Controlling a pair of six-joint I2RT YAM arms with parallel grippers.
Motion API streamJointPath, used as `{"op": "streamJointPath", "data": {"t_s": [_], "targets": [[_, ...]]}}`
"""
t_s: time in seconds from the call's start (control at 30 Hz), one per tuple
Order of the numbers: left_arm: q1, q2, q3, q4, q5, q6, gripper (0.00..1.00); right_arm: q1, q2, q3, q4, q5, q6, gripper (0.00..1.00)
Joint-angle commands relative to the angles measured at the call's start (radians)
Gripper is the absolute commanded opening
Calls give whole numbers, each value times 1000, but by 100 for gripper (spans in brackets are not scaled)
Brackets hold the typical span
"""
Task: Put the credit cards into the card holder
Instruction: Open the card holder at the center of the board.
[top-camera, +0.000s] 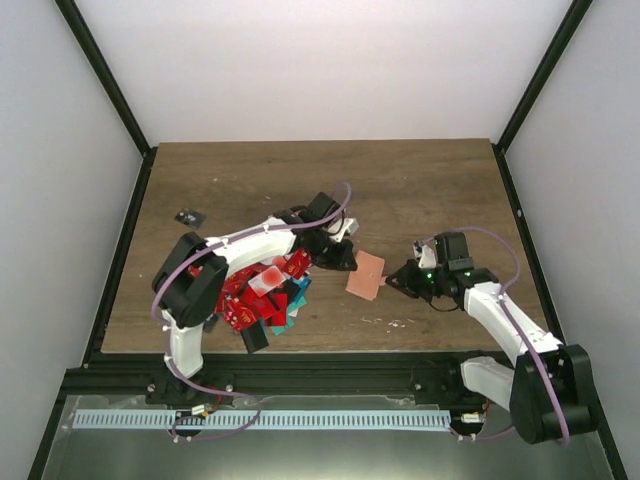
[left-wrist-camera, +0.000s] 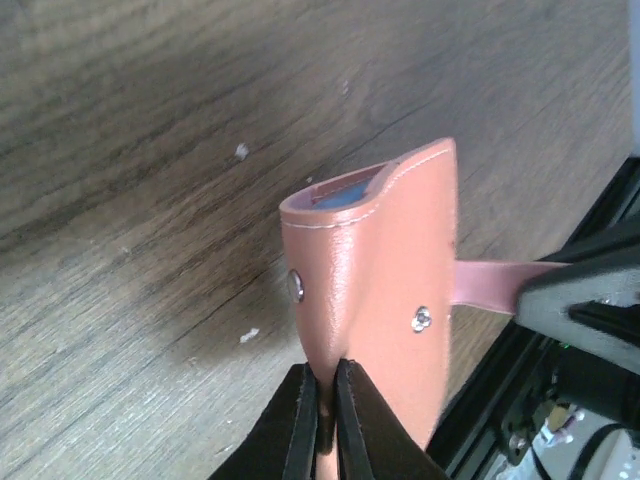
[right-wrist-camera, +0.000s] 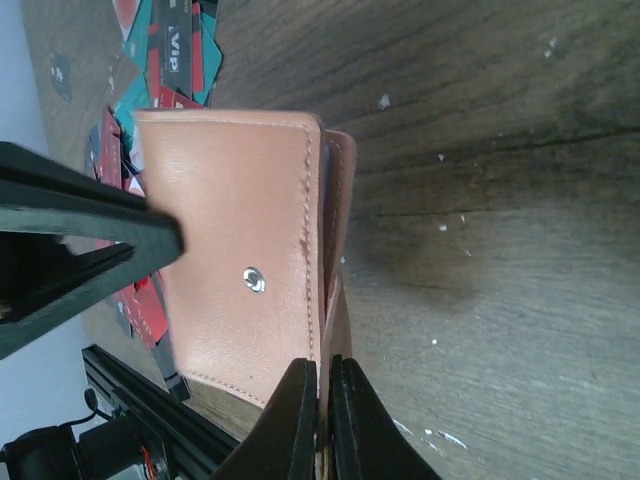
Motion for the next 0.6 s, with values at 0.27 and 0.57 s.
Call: {"op": "streamJointPath", "data": {"t_s": [0.27, 0.57], "targets": [[-10, -23, -42, 21, -109, 69, 64, -5, -59, 34, -98, -55, -14, 1], [-64, -33, 24, -13, -103, 135, 82, -5, -1, 88, -122, -80, -51, 1]]}}
